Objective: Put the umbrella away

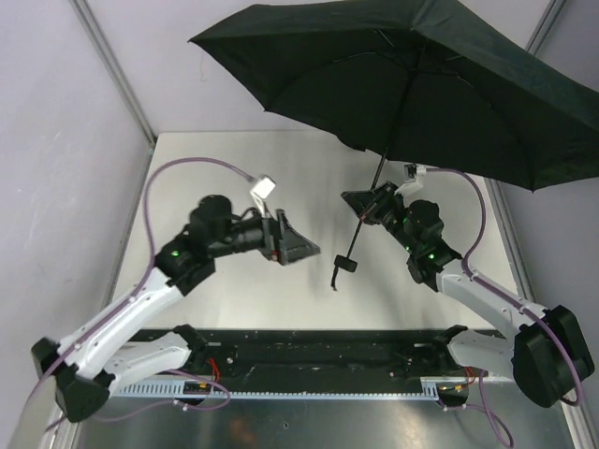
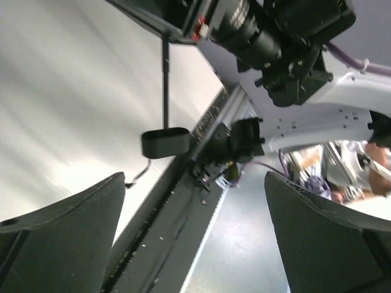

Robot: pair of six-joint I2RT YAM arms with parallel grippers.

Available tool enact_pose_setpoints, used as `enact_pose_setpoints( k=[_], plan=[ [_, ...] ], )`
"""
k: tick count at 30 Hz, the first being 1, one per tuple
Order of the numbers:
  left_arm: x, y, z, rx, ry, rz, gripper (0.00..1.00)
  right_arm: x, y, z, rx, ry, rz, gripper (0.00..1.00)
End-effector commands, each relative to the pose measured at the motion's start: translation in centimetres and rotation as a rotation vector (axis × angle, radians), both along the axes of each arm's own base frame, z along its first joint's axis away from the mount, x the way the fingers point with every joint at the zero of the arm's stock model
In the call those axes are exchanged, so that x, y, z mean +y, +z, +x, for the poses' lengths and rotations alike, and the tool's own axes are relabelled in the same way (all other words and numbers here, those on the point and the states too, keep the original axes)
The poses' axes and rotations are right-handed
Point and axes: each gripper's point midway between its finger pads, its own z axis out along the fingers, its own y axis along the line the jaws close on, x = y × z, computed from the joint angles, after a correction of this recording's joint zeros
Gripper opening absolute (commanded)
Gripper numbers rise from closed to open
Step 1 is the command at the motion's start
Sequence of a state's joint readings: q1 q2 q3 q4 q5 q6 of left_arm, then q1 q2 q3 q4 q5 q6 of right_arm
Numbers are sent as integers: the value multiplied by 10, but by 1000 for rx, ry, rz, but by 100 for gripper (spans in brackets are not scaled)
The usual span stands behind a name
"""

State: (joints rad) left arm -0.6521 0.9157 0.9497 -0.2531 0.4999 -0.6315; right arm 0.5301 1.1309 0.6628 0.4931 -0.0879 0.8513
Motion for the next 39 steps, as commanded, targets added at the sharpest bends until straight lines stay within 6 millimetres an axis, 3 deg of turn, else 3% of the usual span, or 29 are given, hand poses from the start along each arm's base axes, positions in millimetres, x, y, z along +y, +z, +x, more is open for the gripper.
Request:
enact_pose_setpoints(
  k=[1,8,14,18,29,35,37,39],
  plan=[
    [-38,22,-9,-53,-78,-130,99,2,63,-20,-206,38,156,0],
    [-77,-16,2,10,-144,-134,99,16,70,-41,-220,101,180,0],
    [-92,-42,10,23,-156,-80,95,23,76,-55,-222,158,211,0],
    [-98,-47,5,40,-188,-85,79,24,77,-61,-238,184,244,0],
    [-104,-47,2,13,-223,-92,52,19,82,-67,-243,178,284,0],
    [-111,-51,2,17,-264,-85,23,18,85,-71,-219,192,316,0],
    [-111,-50,3,6,-262,-85,9,17,86,-70,-216,184,317,0],
    [-109,-49,6,-16,-239,-81,2,15,86,-69,-218,174,312,0]
  ],
)
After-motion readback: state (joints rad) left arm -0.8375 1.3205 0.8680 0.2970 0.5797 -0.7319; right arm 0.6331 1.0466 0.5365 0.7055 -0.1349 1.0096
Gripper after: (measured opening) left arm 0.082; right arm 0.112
